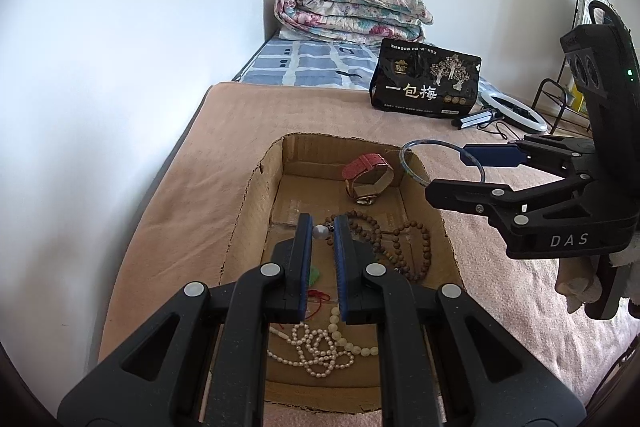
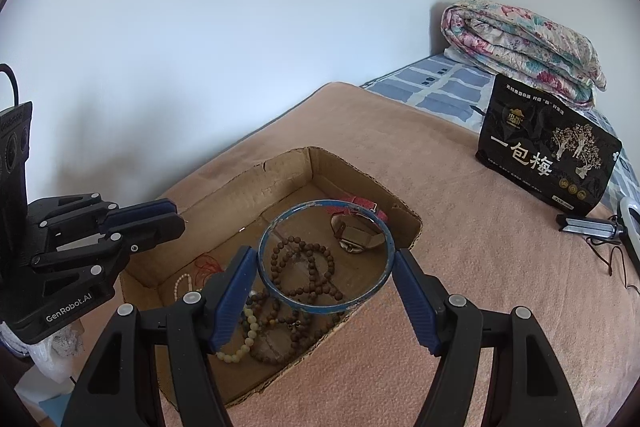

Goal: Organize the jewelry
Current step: 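Carry the pearl bead with the left tool while the right tool carries the bangle over the box, then open both tools to drop the pearl bead and blue bangle into the box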

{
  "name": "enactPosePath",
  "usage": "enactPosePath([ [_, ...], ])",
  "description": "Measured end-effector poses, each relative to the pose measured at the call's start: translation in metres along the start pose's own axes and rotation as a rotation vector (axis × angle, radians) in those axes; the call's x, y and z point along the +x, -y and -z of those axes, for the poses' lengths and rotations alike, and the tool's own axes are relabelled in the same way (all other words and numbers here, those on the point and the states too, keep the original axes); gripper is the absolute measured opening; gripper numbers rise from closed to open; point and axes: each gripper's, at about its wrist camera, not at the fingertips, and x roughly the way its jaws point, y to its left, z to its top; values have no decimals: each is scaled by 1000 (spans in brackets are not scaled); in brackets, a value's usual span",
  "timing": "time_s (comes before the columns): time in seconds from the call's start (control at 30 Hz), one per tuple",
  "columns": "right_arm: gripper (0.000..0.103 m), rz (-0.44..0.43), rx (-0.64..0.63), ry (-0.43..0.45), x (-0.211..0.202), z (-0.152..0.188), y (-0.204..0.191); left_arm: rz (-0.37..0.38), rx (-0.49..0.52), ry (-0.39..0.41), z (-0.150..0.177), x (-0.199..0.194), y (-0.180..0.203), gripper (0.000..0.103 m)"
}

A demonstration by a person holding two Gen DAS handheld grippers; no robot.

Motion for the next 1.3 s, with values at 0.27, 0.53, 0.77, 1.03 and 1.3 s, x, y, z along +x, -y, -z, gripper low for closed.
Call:
enactPosePath([
  [0.27, 72, -13, 21, -17, 14, -1, 0, 7, -8, -19, 6, 6, -6, 9],
  [0.53, 72, -22, 26, -27, 24, -6, -2, 6, -8, -25, 9, 8, -7, 9],
  [0.77, 80, -21, 38, -27, 26, -10, -2, -2, 2, -37, 11, 10, -5, 9],
  [1.03, 86, -10, 44, -8, 18, -12, -2, -11, -19, -23, 12, 4, -6, 48],
  [1.3, 86, 3, 41, 1, 7, -11, -3, -21, -11, -13, 10, -6, 0, 48],
])
